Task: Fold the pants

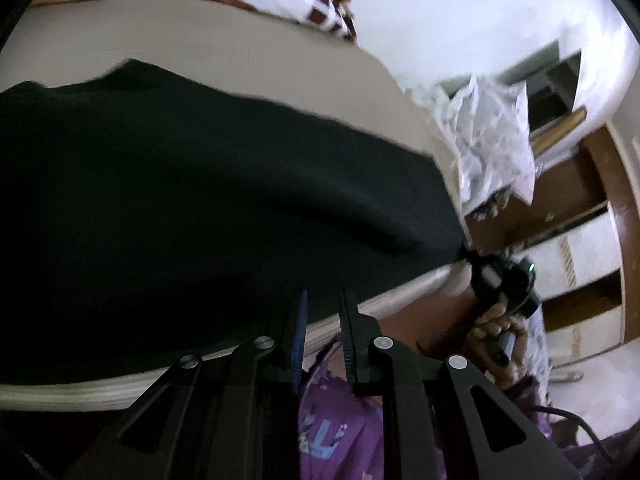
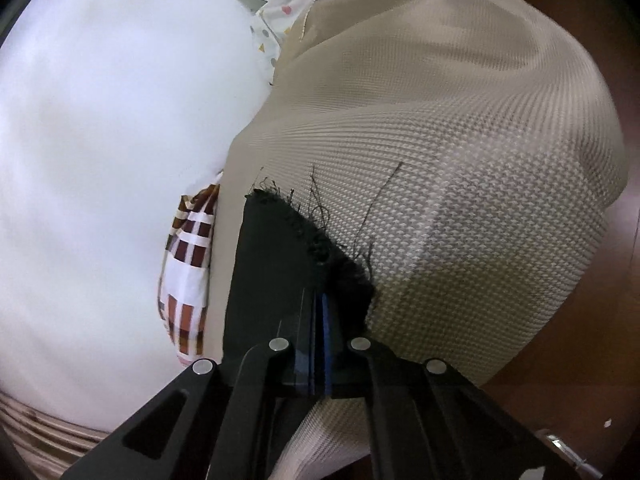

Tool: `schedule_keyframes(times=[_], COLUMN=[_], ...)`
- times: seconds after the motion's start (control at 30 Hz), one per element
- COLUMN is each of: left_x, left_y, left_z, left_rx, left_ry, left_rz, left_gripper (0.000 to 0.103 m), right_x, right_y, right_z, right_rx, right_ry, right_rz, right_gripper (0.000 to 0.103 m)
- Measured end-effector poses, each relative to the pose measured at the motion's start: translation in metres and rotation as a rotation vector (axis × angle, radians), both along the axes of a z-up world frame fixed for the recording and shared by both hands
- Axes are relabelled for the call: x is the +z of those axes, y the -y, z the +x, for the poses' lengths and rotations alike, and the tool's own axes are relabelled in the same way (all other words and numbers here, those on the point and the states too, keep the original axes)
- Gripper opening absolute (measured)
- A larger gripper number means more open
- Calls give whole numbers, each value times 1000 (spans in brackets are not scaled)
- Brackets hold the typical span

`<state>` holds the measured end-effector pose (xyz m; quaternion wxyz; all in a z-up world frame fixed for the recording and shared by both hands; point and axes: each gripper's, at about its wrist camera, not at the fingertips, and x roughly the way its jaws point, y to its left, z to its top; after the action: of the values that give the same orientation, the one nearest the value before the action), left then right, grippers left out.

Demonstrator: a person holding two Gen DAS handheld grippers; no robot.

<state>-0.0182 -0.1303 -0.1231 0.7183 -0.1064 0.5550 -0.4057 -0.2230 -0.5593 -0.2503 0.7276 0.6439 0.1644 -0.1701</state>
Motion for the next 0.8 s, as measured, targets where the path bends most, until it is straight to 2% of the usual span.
schedule_keyframes(times=[0.07, 0.1, 0.13, 0.17, 0.23, 0.3, 0.33, 0.37, 0.43, 0.53, 0.63, 0.8], left_x=[6, 9, 11, 12, 11, 9, 8, 6, 2, -5, -10, -16], left_y=[-17, -29, -40, -53, -69, -84, -91, -94, -105, -123, -134, -157], left_z=[6, 9, 12, 15, 20, 24, 25, 25, 26, 27, 26, 30], left_rx=[49, 80, 112, 147, 196, 228, 242, 249, 263, 285, 297, 340], left_ry=[15, 21, 23, 27, 35, 52, 60, 62, 54, 54, 50, 27], left_rz=[-23, -39, -57, -73, -77, -67, -58, -54, -54, -53, -51, -52], left_gripper=[18, 19, 19, 20, 25, 27, 27, 28, 32, 40, 42, 46], right_x=[2, 8, 19, 34, 60, 68, 68, 66, 55, 32, 23, 23], right_y=[0, -2, -4, -10, -38, -82, -111, -127, -164, -199, -222, -229], right_z=[-8, -16, -19, -14, 19, 61, 84, 94, 124, 153, 170, 174], right_rx=[-63, -97, -91, -38, 198, 451, 557, 597, 693, 745, 775, 680], right_ry=[5, 22, 45, 65, 148, 227, 221, 200, 158, 100, 25, -3], right_rz=[57, 72, 46, 3, -15, 59, 98, 109, 137, 225, 214, 200], right_gripper=[10, 10, 10, 10, 11, 21, 37, 46, 46, 46, 46, 50])
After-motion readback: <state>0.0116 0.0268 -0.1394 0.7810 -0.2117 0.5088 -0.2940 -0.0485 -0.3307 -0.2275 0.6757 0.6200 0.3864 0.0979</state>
